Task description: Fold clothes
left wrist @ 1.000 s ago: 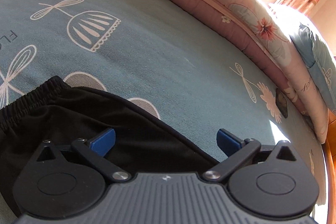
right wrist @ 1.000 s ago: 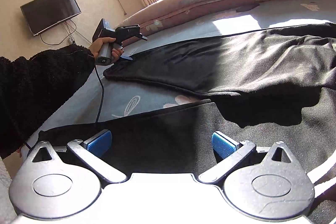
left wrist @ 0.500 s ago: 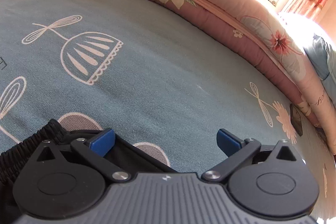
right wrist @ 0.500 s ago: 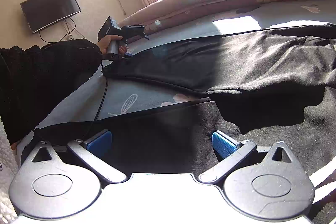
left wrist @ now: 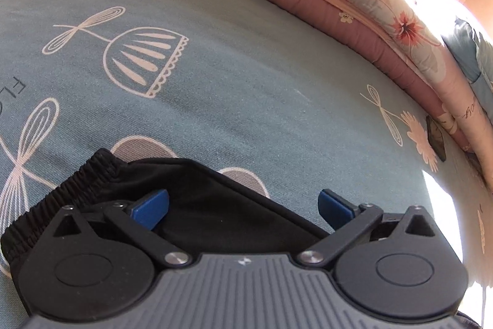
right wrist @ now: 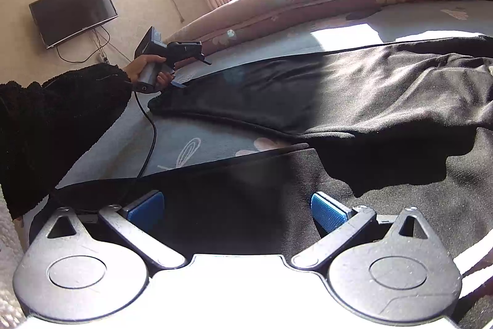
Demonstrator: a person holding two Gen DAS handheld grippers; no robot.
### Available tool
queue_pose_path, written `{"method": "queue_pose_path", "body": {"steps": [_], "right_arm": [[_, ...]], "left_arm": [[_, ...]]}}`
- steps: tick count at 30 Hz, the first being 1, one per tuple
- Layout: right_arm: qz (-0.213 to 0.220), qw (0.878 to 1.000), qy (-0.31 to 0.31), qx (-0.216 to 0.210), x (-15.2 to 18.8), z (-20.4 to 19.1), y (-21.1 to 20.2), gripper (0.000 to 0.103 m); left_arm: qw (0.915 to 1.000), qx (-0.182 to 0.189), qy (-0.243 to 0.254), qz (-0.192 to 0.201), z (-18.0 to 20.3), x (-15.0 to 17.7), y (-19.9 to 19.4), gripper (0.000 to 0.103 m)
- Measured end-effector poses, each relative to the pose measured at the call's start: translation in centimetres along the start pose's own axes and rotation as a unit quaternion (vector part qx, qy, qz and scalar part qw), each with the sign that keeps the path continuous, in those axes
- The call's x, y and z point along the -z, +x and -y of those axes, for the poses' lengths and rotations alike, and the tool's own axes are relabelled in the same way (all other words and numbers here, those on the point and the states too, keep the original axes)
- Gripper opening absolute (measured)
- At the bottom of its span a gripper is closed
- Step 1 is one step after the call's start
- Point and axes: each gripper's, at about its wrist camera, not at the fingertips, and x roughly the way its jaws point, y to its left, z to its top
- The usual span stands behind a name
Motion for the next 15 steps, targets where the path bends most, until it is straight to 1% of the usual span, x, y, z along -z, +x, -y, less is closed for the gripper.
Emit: {"method": "queue_pose_path", "body": {"steps": [3,5,7,8,10,12,13,15], "right_arm": [[0.000,1.000,0.001,-0.002,0.0,0.1,0.0,0.103],[0.000,1.000,0.001,-0.001,0.0,0.1,0.0,0.103],[0.000,1.000,0.001,-0.001,0.0,0.1,-0.1,0.103],[0.001,1.000,0.002,-0.002,0.0,0.1,-0.1,0.103],[0.001,1.000,0.003,-0.002,0.0,0.1,-0.1,0.103],[0.001,1.000,0.002,-0.001,0.0,0.0,-0.1,0.103],[0.000,1.000,0.000,0.000,0.0,0.0,-0.1,0.103],[0.000,1.000,-0.002,0.002,0.0,-0.1,-0.1,0.103]], "left_arm": [[0.9990,-0.011,0.006,0.042,0.1,-0.2,0.7,0.102],[0.9984,-0.011,0.011,0.054,0.2,-0.2,0.6,0.102],[0.9980,0.005,0.001,0.063,0.0,-0.2,-0.5,0.102],[0.9974,0.021,-0.001,0.069,0.0,-0.2,-1.4,0.102],[0.9963,0.056,-0.001,0.065,-0.3,0.1,-3.1,0.102],[0.9958,0.083,0.001,0.040,-0.5,0.6,-4.2,0.102],[0.9957,0.088,0.004,0.027,-0.6,0.9,-4.3,0.102],[0.9968,0.079,0.010,0.005,-0.7,1.5,-3.6,0.102]]}}
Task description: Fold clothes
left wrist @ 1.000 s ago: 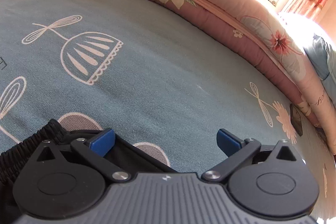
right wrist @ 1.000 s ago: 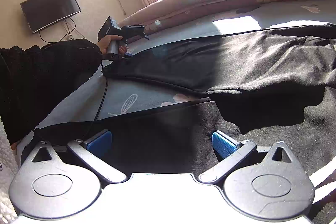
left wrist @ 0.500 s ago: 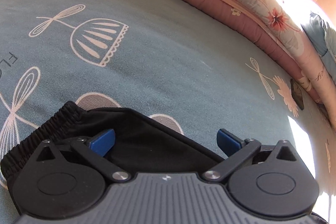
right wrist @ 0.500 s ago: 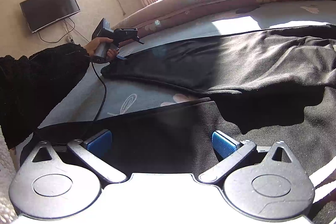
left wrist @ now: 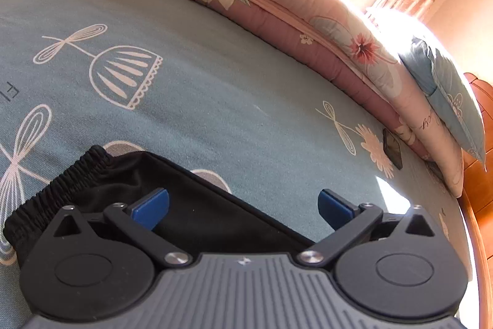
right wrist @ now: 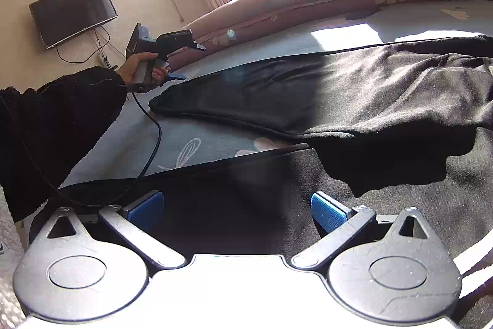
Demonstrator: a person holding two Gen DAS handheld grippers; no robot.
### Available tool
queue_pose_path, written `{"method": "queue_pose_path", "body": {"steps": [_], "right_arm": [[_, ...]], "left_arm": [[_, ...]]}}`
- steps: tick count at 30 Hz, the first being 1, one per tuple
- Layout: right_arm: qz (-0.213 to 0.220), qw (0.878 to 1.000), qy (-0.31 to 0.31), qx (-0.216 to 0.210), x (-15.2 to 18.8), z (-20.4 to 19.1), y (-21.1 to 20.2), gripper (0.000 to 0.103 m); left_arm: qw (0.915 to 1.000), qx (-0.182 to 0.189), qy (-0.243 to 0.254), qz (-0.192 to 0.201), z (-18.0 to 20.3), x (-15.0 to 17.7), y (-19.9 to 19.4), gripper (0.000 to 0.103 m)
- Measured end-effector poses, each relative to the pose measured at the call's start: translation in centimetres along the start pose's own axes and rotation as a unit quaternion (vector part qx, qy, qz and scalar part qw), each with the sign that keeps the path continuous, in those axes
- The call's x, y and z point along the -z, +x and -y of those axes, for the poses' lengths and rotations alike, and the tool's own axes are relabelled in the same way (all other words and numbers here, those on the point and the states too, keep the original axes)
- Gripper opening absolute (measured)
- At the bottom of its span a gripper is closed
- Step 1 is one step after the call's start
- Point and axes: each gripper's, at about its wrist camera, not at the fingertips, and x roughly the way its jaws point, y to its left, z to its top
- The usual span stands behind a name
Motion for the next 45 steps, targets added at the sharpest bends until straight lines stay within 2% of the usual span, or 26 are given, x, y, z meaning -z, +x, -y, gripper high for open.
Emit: {"method": "queue_pose_path", "body": {"steps": [2,4,6,8,11,14,16,18,20,23,26,30,33,35,42,45], "right_arm": [[-0.001,1.000,-0.001,0.001,0.0,-0.1,0.0,0.103],[-0.001,1.000,-0.003,0.002,0.0,-0.1,0.0,0.103],[-0.002,1.000,-0.004,0.004,0.0,-0.2,0.0,0.103],[-0.002,1.000,-0.004,0.004,0.0,-0.2,0.0,0.103],[0.000,1.000,-0.002,0.003,0.0,-0.2,0.0,0.103],[0.000,1.000,-0.003,0.003,0.1,-0.2,-0.1,0.103],[-0.001,1.000,-0.005,0.005,0.1,-0.3,0.0,0.103],[-0.001,1.000,-0.007,0.006,0.1,-0.3,0.0,0.103],[-0.002,1.000,-0.008,0.008,0.1,-0.4,0.0,0.103],[-0.003,1.000,-0.011,0.010,0.1,-0.5,0.0,0.103],[-0.005,1.000,-0.017,0.014,0.1,-0.6,-0.1,0.103],[-0.007,0.999,-0.026,0.020,0.2,-0.9,-0.1,0.103],[-0.007,0.999,-0.029,0.026,0.2,-1.0,-0.2,0.103],[-0.006,0.999,-0.034,0.032,0.3,-1.3,-0.3,0.103],[0.025,0.996,-0.081,0.038,0.2,-3.3,-1.7,0.103],[0.039,0.993,-0.105,0.032,0.3,-4.4,-2.5,0.103]], "left_arm": [[0.9998,-0.016,0.005,-0.011,-0.3,0.6,1.0,0.102],[0.9992,-0.032,0.017,0.015,-0.4,0.7,1.8,0.102],[0.9966,-0.070,0.029,0.033,-0.4,0.2,2.6,0.102],[0.9952,-0.088,0.012,0.042,-0.3,-0.2,2.8,0.102],[0.9967,-0.069,0.000,0.042,0.7,-0.2,1.8,0.102],[0.9987,-0.025,0.032,0.032,2.1,1.1,0.1,0.102],[0.9988,-0.009,0.045,0.016,2.5,1.9,-0.5,0.102],[0.9986,-0.013,0.052,0.002,2.4,2.4,-0.3,0.102],[0.9979,-0.038,0.053,-0.008,1.7,2.7,0.6,0.102],[0.9972,-0.062,0.038,0.020,0.9,2.3,0.6,0.102],[0.9958,-0.090,0.000,0.017,0.5,2.0,-0.1,0.102],[0.9965,-0.081,0.018,0.010,1.6,2.8,-1.4,0.102],[0.9939,-0.103,0.036,-0.014,2.4,3.6,-1.8,0.102],[0.9942,-0.101,0.029,-0.023,2.8,4.0,-2.8,0.102],[0.9937,-0.080,0.074,-0.026,7.7,4.8,-10.2,0.102],[0.9923,-0.064,0.101,-0.034,10.2,6.5,-11.5,0.102]]}}
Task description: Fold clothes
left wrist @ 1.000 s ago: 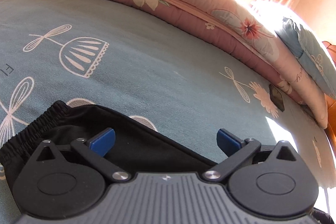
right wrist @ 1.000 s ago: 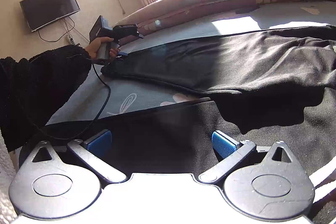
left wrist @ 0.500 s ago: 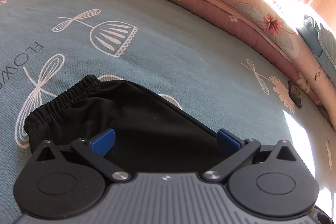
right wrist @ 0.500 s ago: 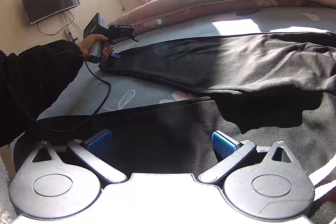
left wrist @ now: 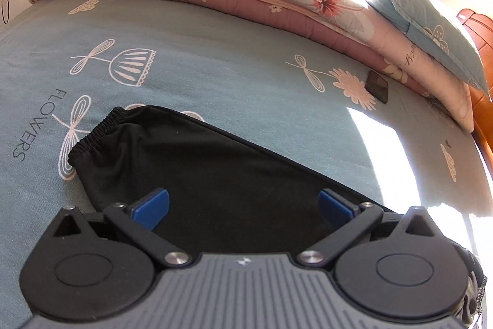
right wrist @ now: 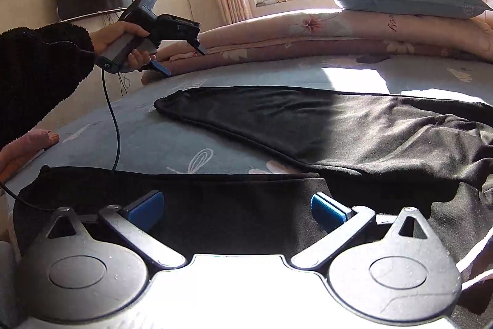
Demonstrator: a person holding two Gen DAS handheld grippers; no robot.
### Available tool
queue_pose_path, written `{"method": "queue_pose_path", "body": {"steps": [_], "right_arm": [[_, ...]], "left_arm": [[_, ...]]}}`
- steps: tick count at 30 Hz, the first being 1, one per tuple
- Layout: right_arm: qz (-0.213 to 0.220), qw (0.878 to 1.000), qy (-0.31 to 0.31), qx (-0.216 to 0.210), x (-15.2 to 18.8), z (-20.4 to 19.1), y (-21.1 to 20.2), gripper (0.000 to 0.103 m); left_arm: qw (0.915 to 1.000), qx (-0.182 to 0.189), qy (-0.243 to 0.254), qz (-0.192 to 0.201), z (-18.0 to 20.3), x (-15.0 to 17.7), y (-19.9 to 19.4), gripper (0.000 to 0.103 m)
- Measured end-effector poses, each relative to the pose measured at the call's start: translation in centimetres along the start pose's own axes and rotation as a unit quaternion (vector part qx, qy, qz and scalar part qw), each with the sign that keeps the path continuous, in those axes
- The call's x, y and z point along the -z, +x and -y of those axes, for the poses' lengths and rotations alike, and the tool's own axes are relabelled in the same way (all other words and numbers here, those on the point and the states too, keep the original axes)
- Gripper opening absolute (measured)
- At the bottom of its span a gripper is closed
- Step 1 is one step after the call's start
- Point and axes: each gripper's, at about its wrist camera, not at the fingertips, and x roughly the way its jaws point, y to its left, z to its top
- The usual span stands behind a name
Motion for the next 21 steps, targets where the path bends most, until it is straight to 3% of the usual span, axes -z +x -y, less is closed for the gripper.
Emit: {"method": "queue_pose_path", "body": {"steps": [4,8,13,17,21], "right_arm": [[-0.001,1.000,0.009,-0.015,-0.2,-0.3,-0.5,0.103],[0.005,0.999,0.024,-0.021,-0.5,0.1,-0.9,0.103],[-0.012,0.998,0.056,-0.012,-0.5,1.1,-0.4,0.103],[-0.021,0.997,0.079,-0.010,-0.6,1.7,-0.3,0.103],[-0.020,0.997,0.076,-0.005,-0.7,1.5,-0.5,0.103]], "left_arm": [[0.9996,0.018,0.011,-0.020,2.6,2.6,1.7,0.102],[0.9983,0.011,0.013,-0.056,4.6,4.5,5.6,0.102],[0.9965,-0.024,0.019,-0.078,5.2,6.3,8.0,0.102],[0.9893,-0.103,0.018,-0.101,3.7,6.9,8.3,0.102],[0.9923,-0.098,0.008,-0.074,4.6,6.5,6.2,0.102]]}}
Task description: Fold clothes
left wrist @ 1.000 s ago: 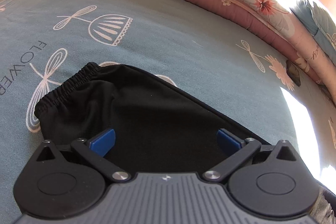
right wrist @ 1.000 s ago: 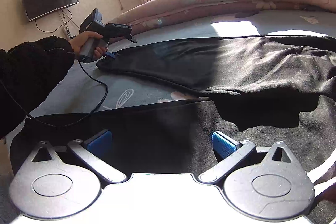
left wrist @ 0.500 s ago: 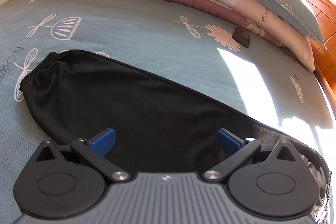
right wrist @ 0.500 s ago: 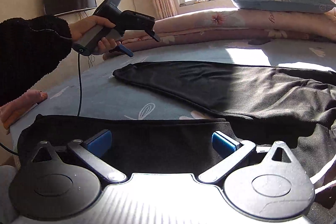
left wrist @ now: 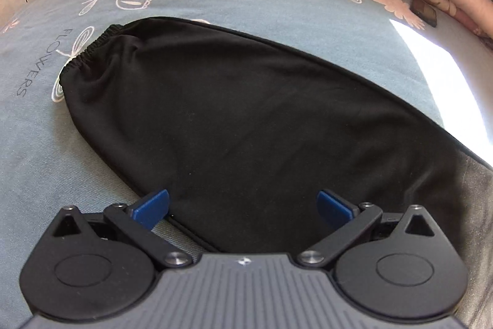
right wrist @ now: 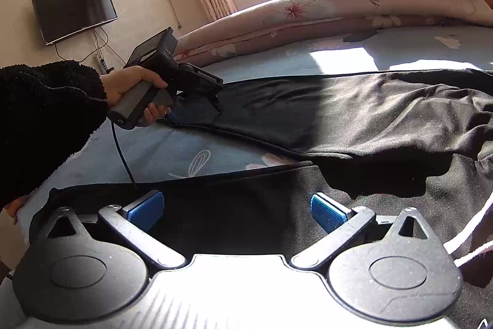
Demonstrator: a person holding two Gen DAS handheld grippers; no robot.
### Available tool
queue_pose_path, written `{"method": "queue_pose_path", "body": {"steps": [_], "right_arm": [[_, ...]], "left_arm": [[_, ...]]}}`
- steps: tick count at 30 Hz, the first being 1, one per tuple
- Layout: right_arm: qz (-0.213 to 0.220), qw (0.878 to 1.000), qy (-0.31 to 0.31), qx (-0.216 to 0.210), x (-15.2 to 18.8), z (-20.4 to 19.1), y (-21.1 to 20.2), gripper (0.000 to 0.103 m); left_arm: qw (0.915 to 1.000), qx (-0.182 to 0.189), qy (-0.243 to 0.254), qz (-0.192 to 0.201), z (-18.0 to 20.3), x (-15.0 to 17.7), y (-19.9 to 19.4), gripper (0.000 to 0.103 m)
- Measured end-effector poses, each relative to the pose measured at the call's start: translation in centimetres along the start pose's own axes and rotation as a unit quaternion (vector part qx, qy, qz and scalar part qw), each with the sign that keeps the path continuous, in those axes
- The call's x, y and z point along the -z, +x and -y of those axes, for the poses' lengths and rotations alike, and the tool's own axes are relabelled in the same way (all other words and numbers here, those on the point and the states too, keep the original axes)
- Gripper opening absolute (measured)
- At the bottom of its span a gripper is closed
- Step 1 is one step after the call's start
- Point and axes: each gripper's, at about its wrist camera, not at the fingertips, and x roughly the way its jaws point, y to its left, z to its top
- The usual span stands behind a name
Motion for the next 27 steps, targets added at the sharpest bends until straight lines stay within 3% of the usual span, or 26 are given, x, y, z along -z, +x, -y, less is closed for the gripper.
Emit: {"method": "queue_pose_path", "body": {"steps": [3,5,10,11,13,17,20,23,27], "right_arm": [[-0.003,1.000,-0.008,-0.005,0.1,-0.5,0.0,0.103],[-0.007,1.000,-0.015,-0.010,0.1,-1.0,0.0,0.103],[-0.007,0.999,-0.033,-0.006,0.1,-1.4,-0.4,0.103],[-0.007,0.999,-0.036,-0.005,0.1,-1.5,-0.6,0.103],[-0.008,0.999,-0.039,-0.004,0.3,-1.2,-0.9,0.103],[-0.015,0.999,-0.031,0.004,0.6,-0.3,-1.4,0.103],[-0.018,1.000,-0.021,0.008,0.5,0.3,-1.7,0.103],[-0.014,1.000,-0.018,0.003,0.4,0.3,-1.9,0.103],[-0.011,1.000,-0.030,0.002,0.2,-0.5,-2.3,0.103]], "left_arm": [[0.9960,0.084,0.030,-0.005,4.6,-0.2,-1.5,0.102],[0.9851,0.157,0.066,-0.022,8.9,0.1,-2.1,0.102],[0.9302,0.310,0.183,-0.073,21.1,3.6,-2.3,0.102],[0.9191,0.329,0.200,-0.083,23.1,4.5,-2.0,0.102],[0.9055,0.346,0.225,-0.098,26.1,6.1,-0.9,0.102],[0.9071,0.345,0.215,-0.107,28.7,7.1,2.0,0.102],[0.9189,0.342,0.182,-0.075,28.5,5.9,2.8,0.102],[0.9353,0.311,0.157,-0.060,27.5,4.4,2.3,0.102],[0.9445,0.286,0.158,-0.037,24.3,3.5,-1.2,0.102]]}}
